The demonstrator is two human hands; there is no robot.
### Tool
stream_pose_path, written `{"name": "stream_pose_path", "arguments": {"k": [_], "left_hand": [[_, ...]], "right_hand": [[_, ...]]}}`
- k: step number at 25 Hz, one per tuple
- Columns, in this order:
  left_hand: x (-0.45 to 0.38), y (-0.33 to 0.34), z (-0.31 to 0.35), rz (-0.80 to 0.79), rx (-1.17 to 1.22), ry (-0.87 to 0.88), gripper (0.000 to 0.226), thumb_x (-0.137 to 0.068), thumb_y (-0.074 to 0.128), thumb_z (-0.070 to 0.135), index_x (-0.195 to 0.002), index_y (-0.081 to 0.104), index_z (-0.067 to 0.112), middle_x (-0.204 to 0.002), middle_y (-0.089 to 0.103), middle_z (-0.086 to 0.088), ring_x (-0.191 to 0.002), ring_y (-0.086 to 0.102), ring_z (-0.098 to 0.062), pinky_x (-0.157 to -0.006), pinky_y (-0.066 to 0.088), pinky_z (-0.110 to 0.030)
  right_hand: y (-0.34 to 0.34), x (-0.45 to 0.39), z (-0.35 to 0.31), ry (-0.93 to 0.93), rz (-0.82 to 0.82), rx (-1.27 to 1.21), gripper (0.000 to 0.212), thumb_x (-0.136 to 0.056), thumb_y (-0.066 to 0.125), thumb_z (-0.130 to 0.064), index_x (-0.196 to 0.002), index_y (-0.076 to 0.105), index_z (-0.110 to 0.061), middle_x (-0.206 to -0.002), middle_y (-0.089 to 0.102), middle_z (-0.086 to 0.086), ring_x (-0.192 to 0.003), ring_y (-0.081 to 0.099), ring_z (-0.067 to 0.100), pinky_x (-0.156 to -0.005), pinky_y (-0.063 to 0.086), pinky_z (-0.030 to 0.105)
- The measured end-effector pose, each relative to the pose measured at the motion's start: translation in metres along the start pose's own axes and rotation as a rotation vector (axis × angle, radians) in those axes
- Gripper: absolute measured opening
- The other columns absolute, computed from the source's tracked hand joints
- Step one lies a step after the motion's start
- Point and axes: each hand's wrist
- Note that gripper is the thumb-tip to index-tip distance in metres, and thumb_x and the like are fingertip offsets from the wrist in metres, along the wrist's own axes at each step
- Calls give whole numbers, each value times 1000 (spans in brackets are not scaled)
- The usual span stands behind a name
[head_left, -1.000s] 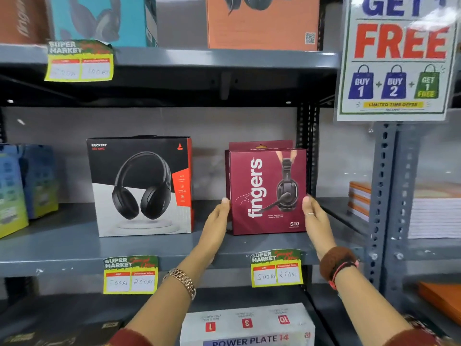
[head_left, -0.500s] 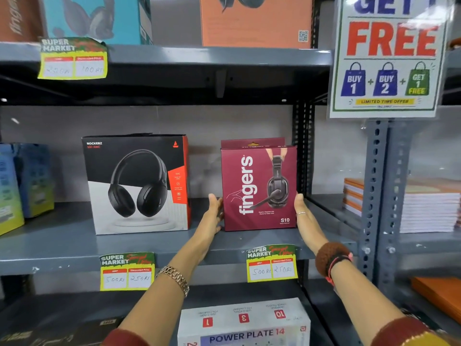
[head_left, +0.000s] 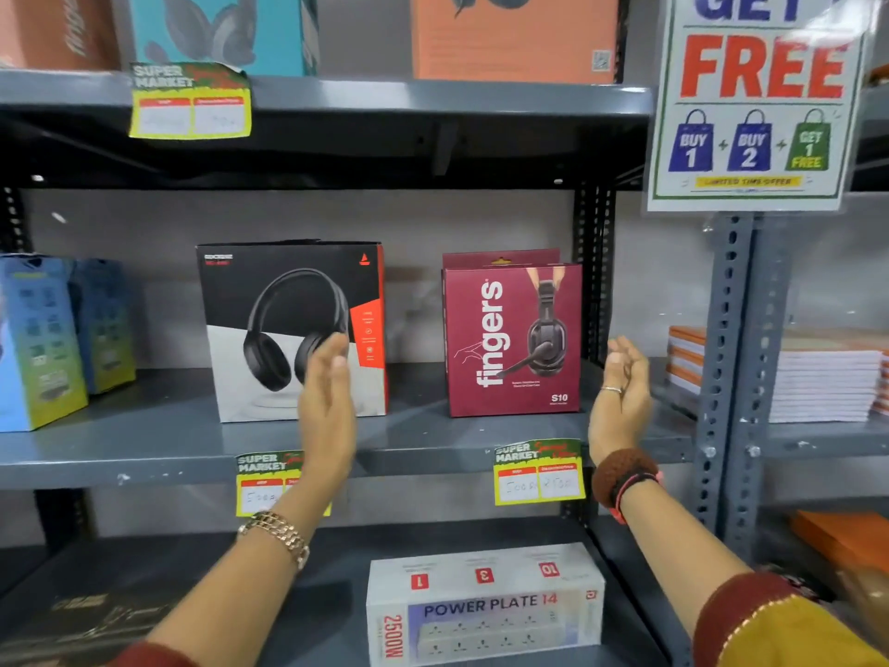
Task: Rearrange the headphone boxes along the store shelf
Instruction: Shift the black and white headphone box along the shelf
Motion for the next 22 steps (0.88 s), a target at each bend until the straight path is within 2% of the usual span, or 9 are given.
{"name": "stream_pose_path", "arguments": {"k": [2,5,7,9,11,13,17,20,22], "left_hand": [[-16,-40,-1,173,-57,36,36,-97,37,25,-131,46,19,-136,48,6,-128,45,-11,-108,33,-27],[-42,-91,-9,276,-236,-65,43,-97,36,29,-137,35,16,-144,37,-2,-131,38,-19,-104,28,-26],[-59,-117,-17,197,-297,-187,53,-97,33,36,-144,25,11,-153,23,-5,-139,29,-21,-106,21,-26],[-76,-138,-32,44,-301,-315,64,-96,29,47,-147,18,12,-158,15,-3,-144,20,-21,-115,15,-33],[-86,-152,-39,-130,-289,-373,76,-87,28,67,-146,25,19,-156,24,2,-144,24,-20,-118,16,-41],[-94,-160,-49,-263,-190,-427,82,-78,29,79,-141,36,29,-151,36,9,-139,34,-16,-117,23,-43],[-95,-165,-42,-404,-42,-461,67,-84,16,69,-140,35,36,-137,42,18,-130,40,-10,-114,27,-41],[-94,-168,-38,-459,-22,-465,77,-78,13,73,-143,29,35,-145,38,15,-134,36,-10,-117,23,-42],[-93,-169,-36,-459,-21,-464,68,-85,7,67,-142,27,37,-140,38,18,-130,35,-8,-116,21,-41]], "right_hand": [[25,25,-16,-133,5,-32,23,-92,44,-31,-112,56,-29,-120,61,4,-109,56,14,-94,46,28],[84,70,-41,-206,-227,-13,19,-91,48,-24,-103,61,-21,-106,65,-1,-97,58,11,-82,45,18],[126,96,-47,-56,-429,-10,23,-92,49,-25,-112,60,-18,-115,64,2,-101,57,11,-87,45,15],[164,117,-45,134,-540,-10,37,-94,46,-31,-128,50,-17,-134,54,4,-117,50,14,-100,36,21],[187,130,-42,261,-534,9,51,-95,39,-39,-139,37,-16,-147,39,3,-133,38,16,-104,23,22],[197,131,-35,381,-477,15,55,-95,31,-47,-140,36,-16,-148,38,1,-135,35,17,-105,21,24],[203,125,-21,520,-437,32,86,-77,18,-79,-125,58,-20,-133,56,2,-125,48,23,-114,27,40],[203,126,-17,512,-422,75,98,-66,14,-88,-126,56,-23,-135,56,2,-126,48,22,-114,28,45],[204,127,-10,515,-435,111,119,-46,12,-98,-130,53,-24,-138,54,3,-128,47,24,-114,28,47]]}}
Point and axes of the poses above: each hand's wrist, its own x-axis away from the middle knuckle, its own y-axis out of the palm, z = x × y
